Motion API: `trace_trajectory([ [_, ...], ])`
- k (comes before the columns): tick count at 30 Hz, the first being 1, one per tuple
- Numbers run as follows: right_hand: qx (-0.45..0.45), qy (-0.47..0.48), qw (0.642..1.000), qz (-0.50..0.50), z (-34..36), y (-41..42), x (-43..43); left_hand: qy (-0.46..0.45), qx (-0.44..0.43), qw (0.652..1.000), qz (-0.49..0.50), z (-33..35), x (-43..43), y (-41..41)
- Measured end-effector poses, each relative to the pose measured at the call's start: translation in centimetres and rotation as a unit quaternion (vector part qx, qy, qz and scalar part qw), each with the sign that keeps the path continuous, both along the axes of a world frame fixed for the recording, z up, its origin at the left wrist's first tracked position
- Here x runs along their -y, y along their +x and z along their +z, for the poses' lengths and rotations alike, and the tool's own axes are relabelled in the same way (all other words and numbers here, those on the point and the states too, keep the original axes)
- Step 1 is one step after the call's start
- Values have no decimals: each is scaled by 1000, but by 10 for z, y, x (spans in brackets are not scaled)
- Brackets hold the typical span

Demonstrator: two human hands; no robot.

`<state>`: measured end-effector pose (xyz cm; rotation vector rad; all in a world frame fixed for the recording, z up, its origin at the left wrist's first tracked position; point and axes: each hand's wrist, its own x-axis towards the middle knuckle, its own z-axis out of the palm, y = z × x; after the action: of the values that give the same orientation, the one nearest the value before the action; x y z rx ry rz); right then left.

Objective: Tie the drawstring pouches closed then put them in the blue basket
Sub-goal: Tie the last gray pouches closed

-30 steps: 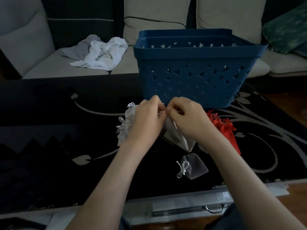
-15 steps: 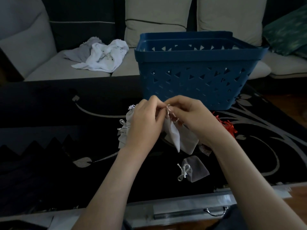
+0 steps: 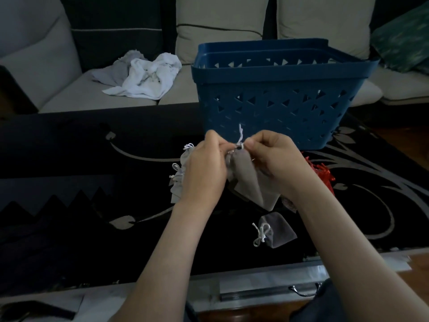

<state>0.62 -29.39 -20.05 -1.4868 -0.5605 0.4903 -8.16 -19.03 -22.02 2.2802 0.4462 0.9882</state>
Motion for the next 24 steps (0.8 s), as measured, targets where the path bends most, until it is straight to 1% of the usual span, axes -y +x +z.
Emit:
trace_trajectory([
  [3,-28,-15,999,-39,-5,9,1,16,-10,999,25,-4,-6,0],
  [6,-34,-24,998,-47,-8,14,5,-18,1,1000,2,-5,-2,1],
  [9,-40,-22,999,-22,-8,13,11,-78,5,996,-40,-6,-2,3],
  [12,-39,-17,999,11,-7,10,13,-204,12,971,-123,-7,-3,2],
  [15,-22,1,1000,10,-5,7,14,-251,-53,956,-145,-4,-1,-5],
  [17,-30,19,999,14,-5,5,14,-290,-81,938,-169,-4,0,-8],
  [19,-39,32,998,24,-9,4,12,-285,-110,939,-157,-8,-4,-8],
  [20,-29,24,999,16,-11,5,10,-274,-120,944,-140,-10,-6,-9],
  [22,45,-39,997,-54,-18,7,10,-254,-140,951,-110,-13,-9,-9],
  [23,113,-92,983,-110,-21,10,11,-244,-153,952,-102,-14,-10,-9],
  [24,196,-163,953,-164,-25,13,14,-238,-167,952,-99,-14,-10,-9],
])
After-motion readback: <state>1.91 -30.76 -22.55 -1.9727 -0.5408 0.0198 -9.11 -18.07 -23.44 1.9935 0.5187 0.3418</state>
